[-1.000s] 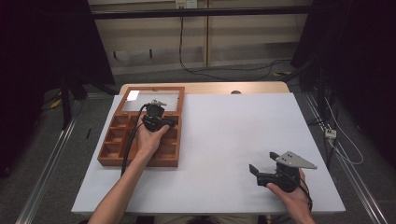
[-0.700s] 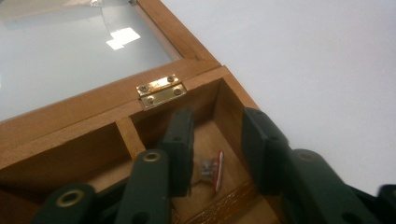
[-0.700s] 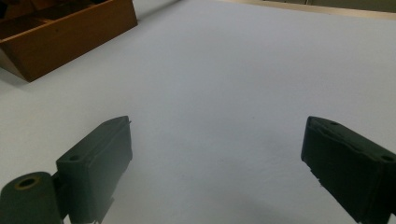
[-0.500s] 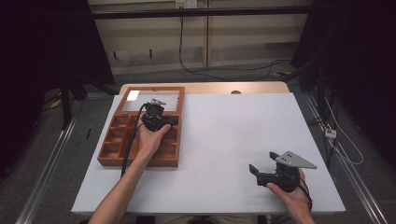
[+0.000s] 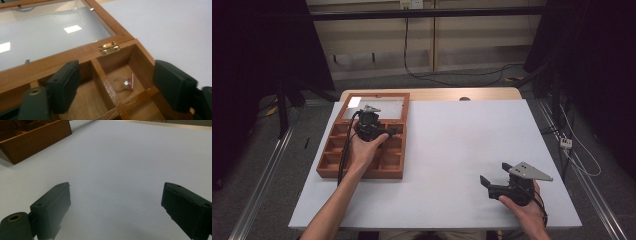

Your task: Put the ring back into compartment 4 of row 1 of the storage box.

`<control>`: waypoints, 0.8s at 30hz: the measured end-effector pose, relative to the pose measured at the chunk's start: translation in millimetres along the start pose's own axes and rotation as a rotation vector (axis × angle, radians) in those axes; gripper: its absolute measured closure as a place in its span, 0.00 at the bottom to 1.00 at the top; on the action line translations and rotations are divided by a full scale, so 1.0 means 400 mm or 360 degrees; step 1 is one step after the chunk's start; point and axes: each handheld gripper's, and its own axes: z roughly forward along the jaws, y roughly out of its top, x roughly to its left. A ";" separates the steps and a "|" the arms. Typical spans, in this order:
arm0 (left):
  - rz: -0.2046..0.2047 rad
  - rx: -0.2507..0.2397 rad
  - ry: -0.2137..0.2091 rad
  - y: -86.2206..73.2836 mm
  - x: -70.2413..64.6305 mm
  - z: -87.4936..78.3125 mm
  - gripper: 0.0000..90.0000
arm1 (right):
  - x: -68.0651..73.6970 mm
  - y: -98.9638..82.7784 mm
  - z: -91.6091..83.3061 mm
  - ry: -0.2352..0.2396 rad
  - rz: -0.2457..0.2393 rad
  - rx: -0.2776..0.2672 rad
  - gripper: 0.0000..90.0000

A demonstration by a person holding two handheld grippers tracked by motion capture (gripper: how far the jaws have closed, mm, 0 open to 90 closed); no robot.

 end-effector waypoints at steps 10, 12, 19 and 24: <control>0.0019 -0.0095 -0.0020 0.008 -0.007 -0.034 0.06 | -0.001 0.000 -0.003 -0.0006 0.0000 -0.0005 0.09; 0.0024 -0.0108 -0.0029 0.007 -0.010 -0.041 0.07 | -0.001 0.001 -0.003 -0.0008 0.0005 -0.0009 0.09; 0.0067 -0.0189 -0.0069 0.006 -0.035 -0.068 0.07 | 0.002 0.002 -0.002 -0.0005 -0.0004 -0.0007 0.09; 0.0088 -0.0218 -0.0084 0.008 -0.043 -0.087 0.07 | 0.002 0.002 -0.006 -0.0011 -0.0003 -0.0011 0.09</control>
